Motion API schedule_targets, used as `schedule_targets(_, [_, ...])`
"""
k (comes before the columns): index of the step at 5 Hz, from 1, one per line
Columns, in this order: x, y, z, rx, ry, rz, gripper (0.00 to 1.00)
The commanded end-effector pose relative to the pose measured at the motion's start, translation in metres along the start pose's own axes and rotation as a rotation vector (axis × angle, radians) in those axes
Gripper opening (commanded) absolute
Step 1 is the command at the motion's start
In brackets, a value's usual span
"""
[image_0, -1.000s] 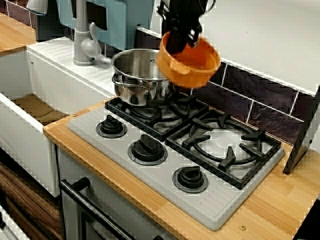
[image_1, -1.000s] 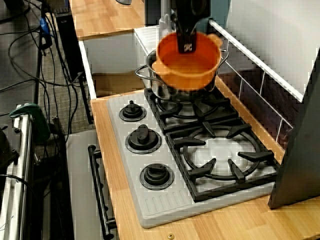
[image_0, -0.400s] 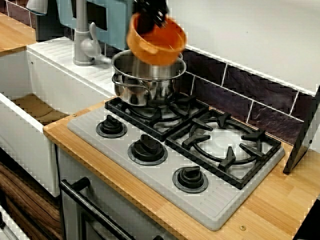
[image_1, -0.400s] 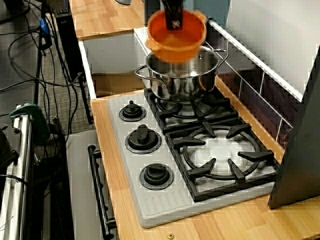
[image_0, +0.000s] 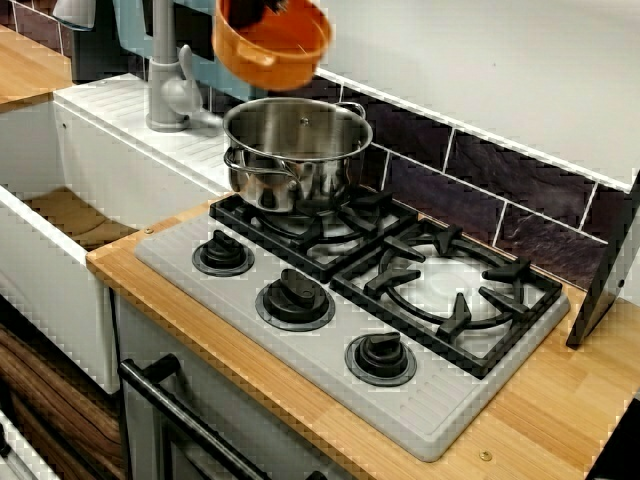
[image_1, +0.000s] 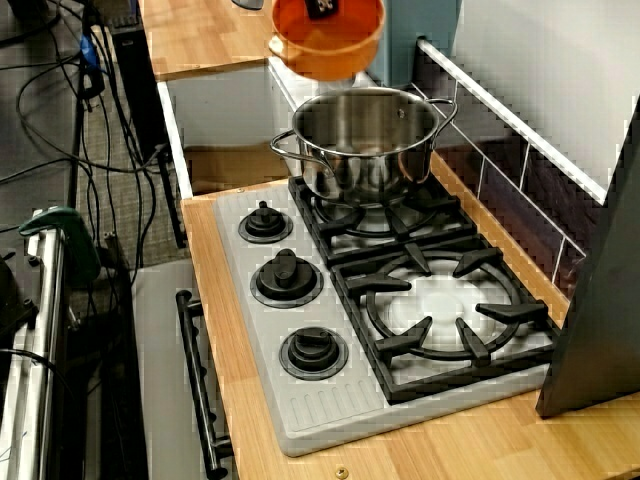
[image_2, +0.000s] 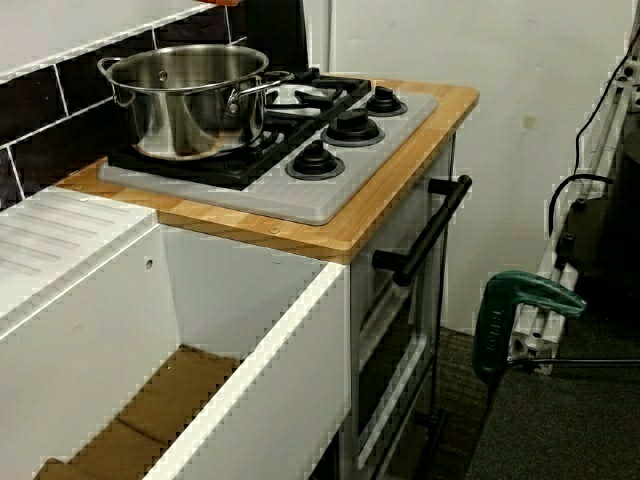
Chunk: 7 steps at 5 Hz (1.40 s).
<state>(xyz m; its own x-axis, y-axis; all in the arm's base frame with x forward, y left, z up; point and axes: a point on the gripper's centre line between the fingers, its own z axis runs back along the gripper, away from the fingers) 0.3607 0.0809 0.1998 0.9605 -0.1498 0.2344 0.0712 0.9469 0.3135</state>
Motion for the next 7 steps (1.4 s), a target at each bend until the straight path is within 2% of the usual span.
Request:
schedule_targets(1, [-0.008, 0.003, 0.023, 0.188, -0.109, 0.132, 0.0])
schedule_targets(2, [-0.01, 0.005, 0.021, 0.264, -0.085, 0.211, 0.0])
schedule_targets(3, [-0.008, 0.008, 0.027, 0.296, -0.067, 0.235, 0.0])
schedule_targets(4, [-0.007, 0.01, 0.034, 0.318, -0.091, 0.247, 0.0])
schedule_targets(5, [-0.009, 0.011, 0.033, 0.357, -0.13, 0.308, 0.0])
schedule_targets(6, [-0.01, 0.015, 0.038, 0.403, -0.143, 0.29, 0.0])
schedule_targets(7, [-0.01, 0.021, 0.042, 0.425, -0.162, 0.241, 0.0])
